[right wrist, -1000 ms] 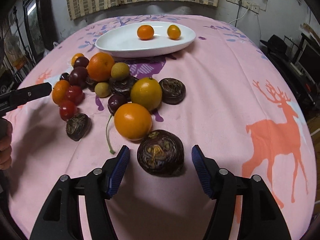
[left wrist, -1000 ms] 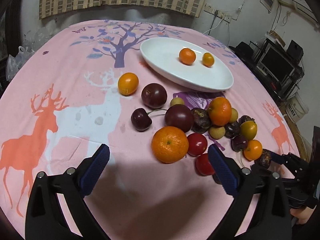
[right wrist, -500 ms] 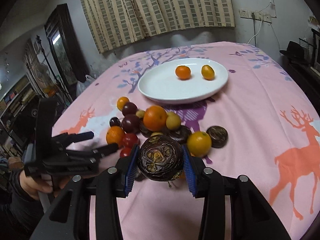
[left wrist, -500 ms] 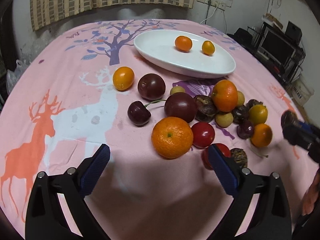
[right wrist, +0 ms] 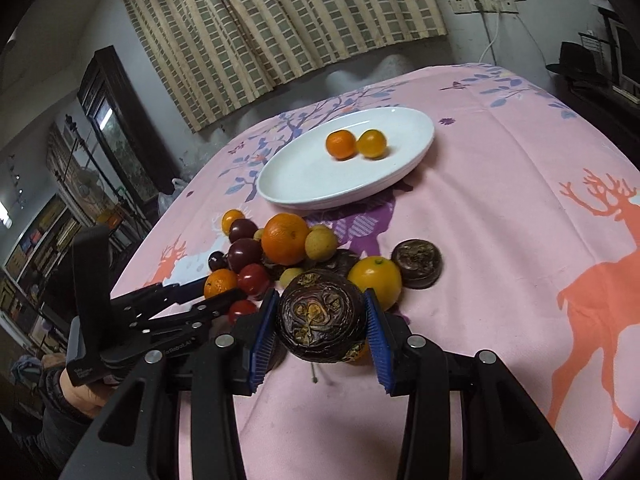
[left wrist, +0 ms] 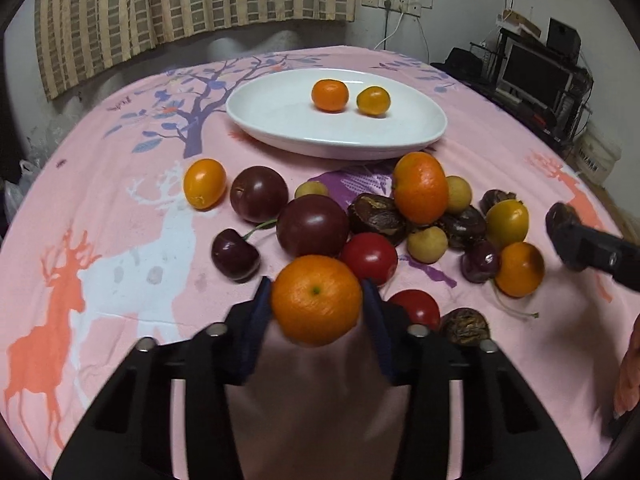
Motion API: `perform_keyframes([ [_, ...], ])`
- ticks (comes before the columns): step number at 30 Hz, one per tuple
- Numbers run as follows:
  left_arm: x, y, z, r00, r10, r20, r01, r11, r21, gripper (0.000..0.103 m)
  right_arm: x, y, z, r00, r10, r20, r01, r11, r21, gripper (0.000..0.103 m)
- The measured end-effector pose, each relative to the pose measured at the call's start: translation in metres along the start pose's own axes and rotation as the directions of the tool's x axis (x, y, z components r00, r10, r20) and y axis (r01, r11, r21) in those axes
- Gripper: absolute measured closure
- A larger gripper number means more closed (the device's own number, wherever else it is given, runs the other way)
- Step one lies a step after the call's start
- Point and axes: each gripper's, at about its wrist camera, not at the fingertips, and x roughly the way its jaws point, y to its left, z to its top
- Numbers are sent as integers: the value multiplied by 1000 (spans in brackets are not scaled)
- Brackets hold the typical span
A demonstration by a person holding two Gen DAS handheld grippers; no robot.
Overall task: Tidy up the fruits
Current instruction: 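Grasp a dark brown round fruit with the right gripper while the left gripper grasps a small mandarin, then carry both fruits onto the white plate and open both grippers, then grasp a mandarin orange from the pile with the right gripper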
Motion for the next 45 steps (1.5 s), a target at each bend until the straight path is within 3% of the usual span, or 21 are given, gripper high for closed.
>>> perform_keyframes([
  [5,-11,3,-1,1000,-25,-14,25,999,-24,60,1,-4,1,1000,-5,12,5,1000,17,60],
  [9,-39,0,8,998,-38,46,39,999,-14,60,-4,1,9,1000,-12,4,12,1000,15,60],
  [15,-53,4,56,994,-82,78,86,995,-50,60,-13,30,66,998,-4,63,9,997,-74,60],
  [18,-40,3,86,994,-76,83,81,995,-59,60,2,33,95,997,6,73,-1,997,-76,60],
  [22,-8,4,114,997,-63,47,67,994,-83,60,43,16,119,999,-33,26,34,999,-17,60],
  [33,67,8,131,999,-51,-20,48,991,-128,59,112,-28,114,996,46,-76,-35,990,139,56],
  [34,71,9,131,998,-58,-20,55,988,-141,55,113,-31,113,996,55,-69,-44,987,155,48],
  [35,73,9,132,998,-60,-19,56,987,-152,42,114,-33,113,996,61,-70,-49,986,160,45],
  [37,70,9,133,999,-46,-8,44,986,-164,33,113,-34,112,996,66,-60,-56,985,162,43],
  [45,31,12,119,999,-13,33,19,984,-179,21,93,-26,108,999,30,-32,-26,992,120,38],
])
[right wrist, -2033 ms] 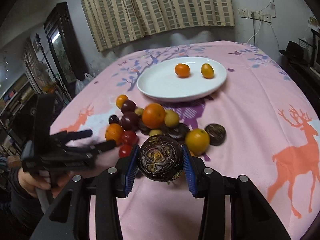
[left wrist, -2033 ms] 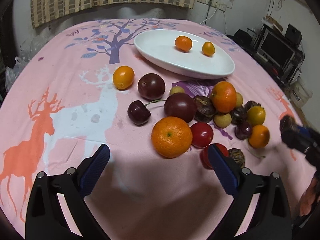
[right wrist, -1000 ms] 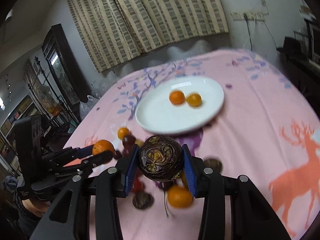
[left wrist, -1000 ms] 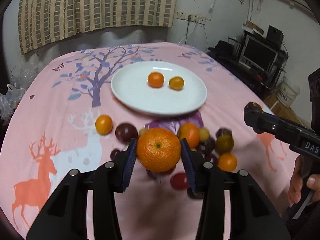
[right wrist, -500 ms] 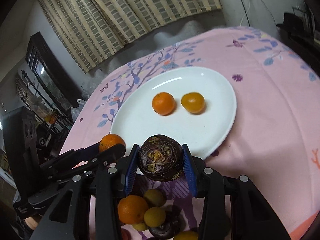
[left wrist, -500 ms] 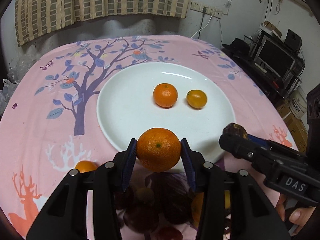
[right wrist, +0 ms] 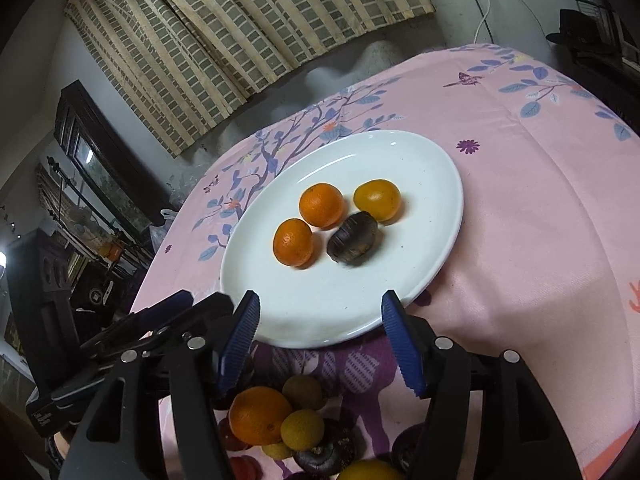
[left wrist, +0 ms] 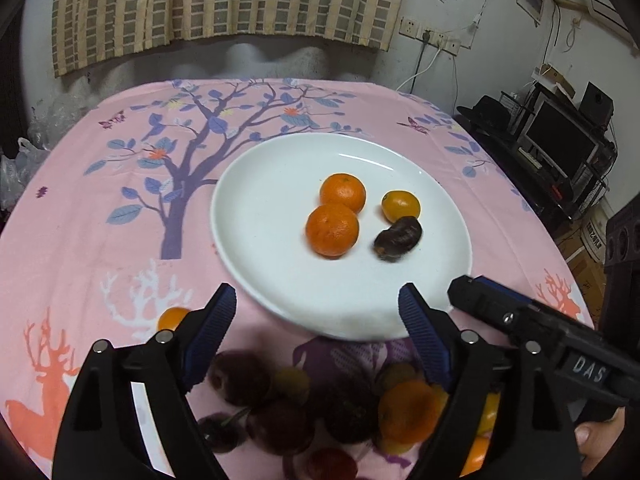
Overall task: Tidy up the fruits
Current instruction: 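Grasp a mandarin orange from the pile with the right gripper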
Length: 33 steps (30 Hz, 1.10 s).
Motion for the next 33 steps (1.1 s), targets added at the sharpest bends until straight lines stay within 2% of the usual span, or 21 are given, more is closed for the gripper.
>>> perform_keyframes([
  [3,-16,-1,-16,999,26,32,-27,999,24,14,-8,4,-3,999,-43,17,43,999,-19,35],
  [9,-44,-3,-50,998,39,56,-43,996,82,12,-23,18,-21,995,-98,33,100,990,-96,33],
  [12,-57,3,-67,998,13,67,-17,998,60,8,-36,22,-39,988,-142,58,149,979,-141,30],
  [18,-59,15,-100,1000,-19,11,19,1000,9,8,-59,27,-83,972,-223,67,233,949,-213,30],
  [22,-63,20,-112,1000,-26,14,26,1000,8,8,-71,27,-106,967,-251,46,255,938,-233,30],
  [26,-65,23,-117,1000,-29,11,29,1000,5,8,-67,28,-124,962,-272,-26,256,929,-268,31],
  [30,-65,25,-117,999,-38,8,38,999,-5,8,-54,31,-128,948,-308,-73,274,913,-302,53],
  [33,-64,24,-116,999,-37,3,37,999,2,8,-44,32,-125,948,-300,-103,256,916,-309,55],
])
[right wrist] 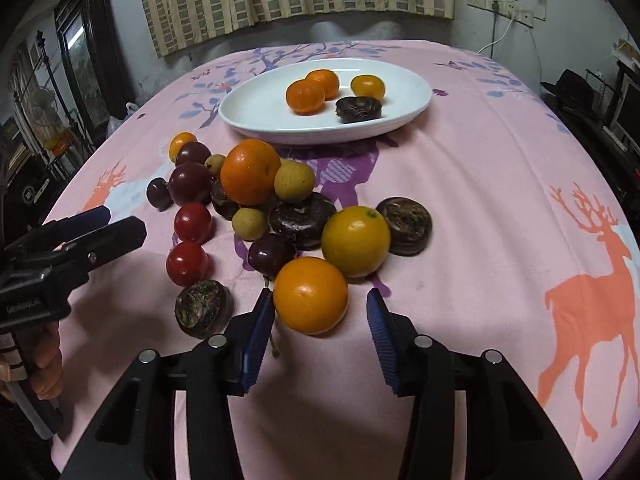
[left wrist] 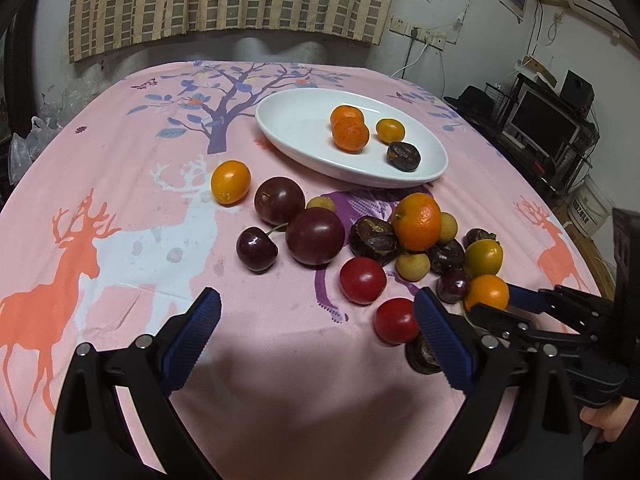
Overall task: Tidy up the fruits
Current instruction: 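Grasp a mandarin orange from the pile with the right gripper, then grasp a dark brown round fruit with the left gripper while the right gripper holds the mandarin, then carry both fruits onto the white plate and open both grippers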
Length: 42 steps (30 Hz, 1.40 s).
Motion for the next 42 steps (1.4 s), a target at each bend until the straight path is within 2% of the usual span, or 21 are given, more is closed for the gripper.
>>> perform_keyframes([
  [4,0,-6,-2,1000,-18,0,18,1000,25,8,9,3,4,1000,3,-3,-3,1000,-16,55],
  [5,-1,-9,-3,1000,-24,1,24,999,40,8,9,2,2,1000,7,11,-7,1000,-16,57],
  [6,-1,-12,-4,1000,-24,2,24,998,52,8,8,0,2,1000,16,20,-16,1000,-8,63],
  [9,-1,-23,-9,999,-33,-5,33,995,90,8,6,-17,1,992,124,31,-126,990,70,66],
  [11,-1,-32,-13,999,-34,-7,35,991,127,8,4,-25,0,987,154,38,-157,983,99,66],
  [15,-1,-48,-22,1000,-15,-18,18,983,183,8,-2,-28,-1,986,155,62,-161,981,111,66],
  [19,3,-61,-29,998,-33,-57,45,973,227,8,-10,-28,1,985,142,98,-151,983,100,66],
  [22,6,-60,-29,996,-48,-70,62,975,212,8,-13,-26,1,984,143,110,-153,984,87,66],
  [24,11,-60,-28,994,-47,-94,65,978,199,14,-14,-24,1,982,151,111,-161,984,82,66],
  [26,17,-64,-29,992,-26,-127,51,978,201,27,-15,-23,0,982,152,114,-161,984,73,66],
  [28,22,-69,-30,988,3,-155,31,977,212,28,-18,-22,0,980,153,128,-163,984,66,66],
  [30,25,-74,-32,984,14,-176,25,976,216,32,-21,-22,-1,978,158,134,-168,984,64,66],
  [33,28,-83,-33,984,44,-170,-5,975,221,34,-22,-21,-3,976,174,131,-183,981,65,66],
  [36,29,-89,-33,986,47,-159,-11,975,221,45,-21,-22,-3,975,176,133,-187,980,72,66],
  [38,28,-88,-32,988,50,-148,-19,978,207,68,-22,-24,-4,975,176,139,-188,979,80,66],
  [42,21,-74,-33,989,0,-149,18,992,121,69,-26,-22,-4,970,181,160,-194,979,66,66],
])
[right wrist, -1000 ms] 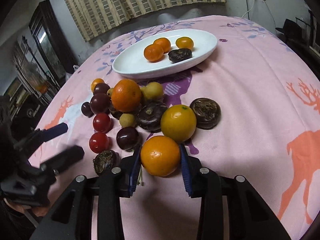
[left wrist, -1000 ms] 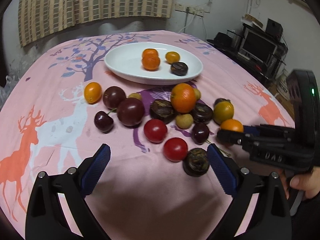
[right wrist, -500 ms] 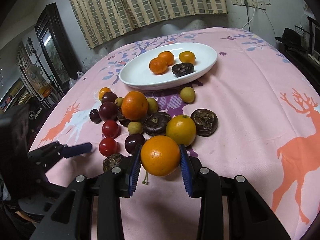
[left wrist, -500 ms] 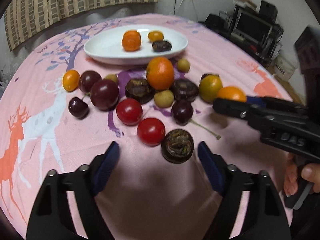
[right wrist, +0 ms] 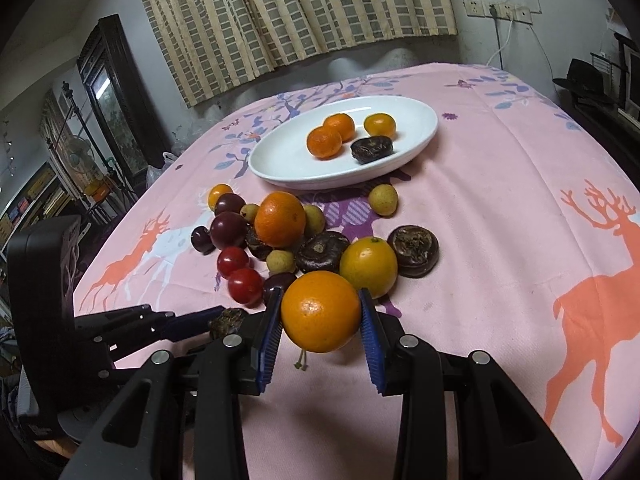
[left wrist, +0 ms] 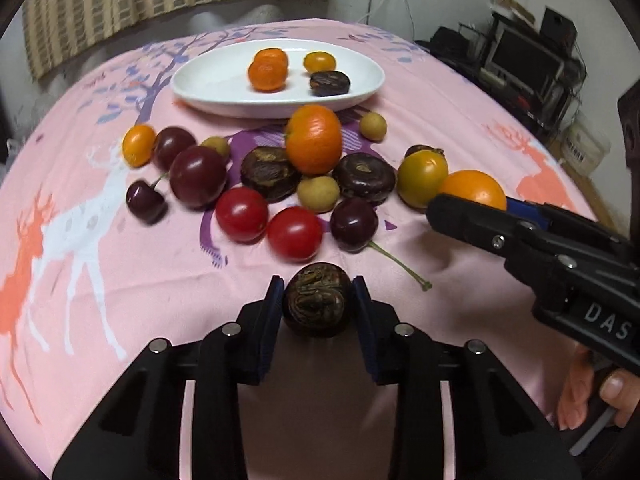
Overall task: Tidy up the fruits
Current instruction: 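Carry both fruits onto the white plate and open both grippers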
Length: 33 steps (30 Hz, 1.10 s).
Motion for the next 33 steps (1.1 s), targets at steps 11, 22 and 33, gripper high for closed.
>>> perform_keyframes([
  [11,-42,22,10,996,-28,89,26,999,21,69,-8,6,5,999,2,51,-2,1000,0,66],
  [22,-30,62,128,981,42,191,-33,998,-51,69,10,29,102,998,-8,59,11,999,-53,66],
  [33,51,83,173,992,67,105,-54,991,-120,68,100,4,127,997,6,-83,-3,1000,25,65],
])
